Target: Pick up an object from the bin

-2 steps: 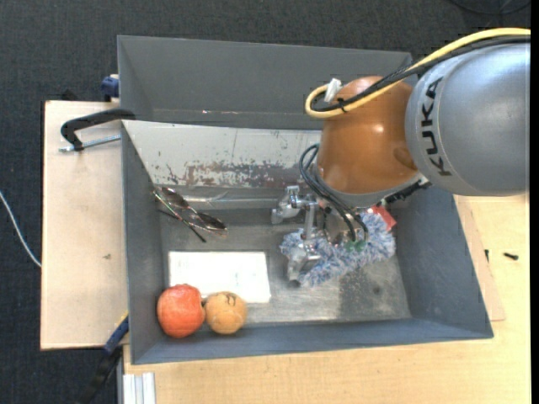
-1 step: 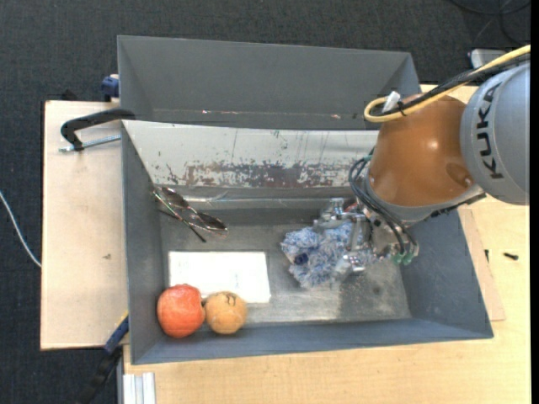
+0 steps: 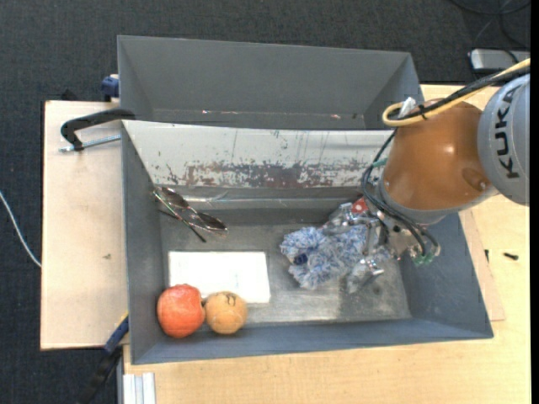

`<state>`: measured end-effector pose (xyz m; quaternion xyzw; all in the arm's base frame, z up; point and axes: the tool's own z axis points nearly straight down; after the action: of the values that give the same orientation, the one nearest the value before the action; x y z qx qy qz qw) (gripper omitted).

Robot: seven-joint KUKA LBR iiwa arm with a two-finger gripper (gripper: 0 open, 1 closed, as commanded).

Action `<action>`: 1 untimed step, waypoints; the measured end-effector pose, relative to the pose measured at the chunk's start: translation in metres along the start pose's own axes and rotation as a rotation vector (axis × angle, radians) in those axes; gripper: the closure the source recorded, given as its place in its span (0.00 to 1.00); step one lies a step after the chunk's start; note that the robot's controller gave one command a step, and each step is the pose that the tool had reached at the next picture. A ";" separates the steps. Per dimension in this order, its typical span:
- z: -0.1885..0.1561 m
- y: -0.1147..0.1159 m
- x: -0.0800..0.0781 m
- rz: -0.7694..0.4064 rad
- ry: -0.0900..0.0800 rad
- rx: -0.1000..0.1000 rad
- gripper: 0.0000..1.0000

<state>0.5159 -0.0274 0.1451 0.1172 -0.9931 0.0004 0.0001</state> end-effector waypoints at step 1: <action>0.069 -0.040 -0.054 0.057 0.005 -0.002 0.00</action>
Offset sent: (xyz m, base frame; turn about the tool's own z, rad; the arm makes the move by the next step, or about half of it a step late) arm 0.0723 -0.0224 -0.0751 -0.0519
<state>0.5780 -0.0538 0.0764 0.0890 -0.9960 -0.0001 0.0026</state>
